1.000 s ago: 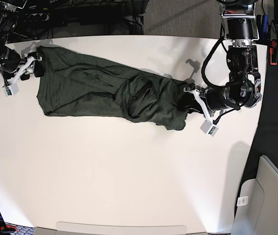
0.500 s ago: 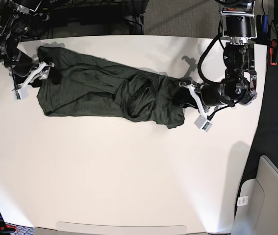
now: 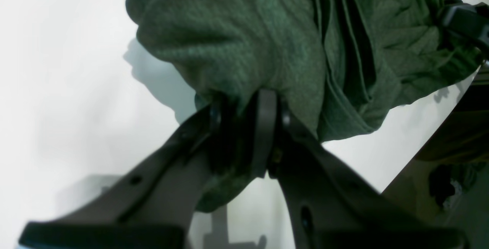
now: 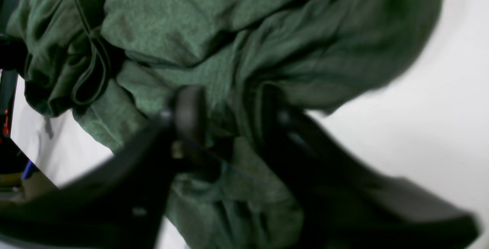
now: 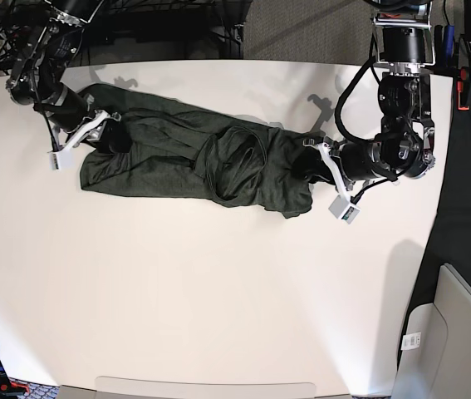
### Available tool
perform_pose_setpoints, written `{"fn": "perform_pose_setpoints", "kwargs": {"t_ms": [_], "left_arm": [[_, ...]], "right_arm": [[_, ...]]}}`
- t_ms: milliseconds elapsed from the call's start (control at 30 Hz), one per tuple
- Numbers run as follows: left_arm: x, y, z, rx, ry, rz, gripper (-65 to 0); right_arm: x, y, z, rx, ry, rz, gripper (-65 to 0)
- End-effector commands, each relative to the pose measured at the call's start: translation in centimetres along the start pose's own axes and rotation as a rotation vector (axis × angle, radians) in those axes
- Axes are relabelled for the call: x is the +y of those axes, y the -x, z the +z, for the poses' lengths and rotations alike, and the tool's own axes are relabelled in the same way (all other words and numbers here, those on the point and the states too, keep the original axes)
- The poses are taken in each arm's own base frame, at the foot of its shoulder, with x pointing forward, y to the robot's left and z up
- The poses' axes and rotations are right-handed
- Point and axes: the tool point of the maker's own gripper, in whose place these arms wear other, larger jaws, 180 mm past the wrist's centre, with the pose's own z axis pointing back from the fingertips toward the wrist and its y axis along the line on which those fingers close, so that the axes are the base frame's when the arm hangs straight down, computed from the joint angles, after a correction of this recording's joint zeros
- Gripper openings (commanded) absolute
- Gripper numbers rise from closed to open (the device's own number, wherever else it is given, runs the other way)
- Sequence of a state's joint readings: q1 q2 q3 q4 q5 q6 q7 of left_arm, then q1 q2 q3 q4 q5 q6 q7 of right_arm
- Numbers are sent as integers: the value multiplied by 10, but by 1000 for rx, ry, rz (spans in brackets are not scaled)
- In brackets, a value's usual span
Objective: Fold the T-shirt properly
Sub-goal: 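Fold both shirt ends toward the center with both grippers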
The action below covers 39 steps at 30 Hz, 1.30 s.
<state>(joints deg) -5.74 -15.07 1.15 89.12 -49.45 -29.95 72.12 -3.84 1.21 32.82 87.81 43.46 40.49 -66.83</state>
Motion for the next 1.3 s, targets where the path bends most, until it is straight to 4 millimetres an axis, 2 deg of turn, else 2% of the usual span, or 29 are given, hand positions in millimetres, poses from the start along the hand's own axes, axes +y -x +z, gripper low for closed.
{"fn": "perform_pose_setpoints", "kwargs": {"t_ms": [0,233,333,400,500,600,667,833,900,967,1033,1100,1167,1267], "left_arm": [[-3,-15,5,-36,6,-28,-596],[-3,-4,4,-21,8,-13,-596],[-4,1,3,-13,11,-5,-596],[-4,4,3,-9,12,-3,-596],[-6,3,3,-10,12,-8,-596],[-9,13,4,2,15,-4,-596],[-11,15,4,3,16,-6,-596],[-15,16,1,0,28,3,-596],[-16,18,-1,3,31,8,-596],[-17,25,-2,10,34,21,-596],[-18,23,-2,-13,34,27,-596],[-17,22,-3,-35,35,37,-595],[-15,31,-7,-22,37,64,-595],[-11,38,-11,-17,38,95,-595]], "right_arm": [[-4,15,-2,84,30,5,-515],[7,6,-9,102,1,16,-550],[13,-8,-5,49,-48,5,-616],[5,-23,8,-13,-57,-11,-643],[-11,-40,28,-74,-42,-19,-644],[-28,-55,50,-122,-13,-12,-644],[-31,-64,58,-153,-21,-13,-644],[-18,-79,61,-216,-95,-19,-644],[-6,-85,58,-237,-147,-24,-644],[12,-88,48,-259,-217,-45,-644],[32,-94,39,-278,-273,-40,-644],[57,-93,25,-273,-337,-42,-644],[81,-90,11,-266,-402,-47,-644],[131,-90,-10,-252,-526,-46,-644]]}}
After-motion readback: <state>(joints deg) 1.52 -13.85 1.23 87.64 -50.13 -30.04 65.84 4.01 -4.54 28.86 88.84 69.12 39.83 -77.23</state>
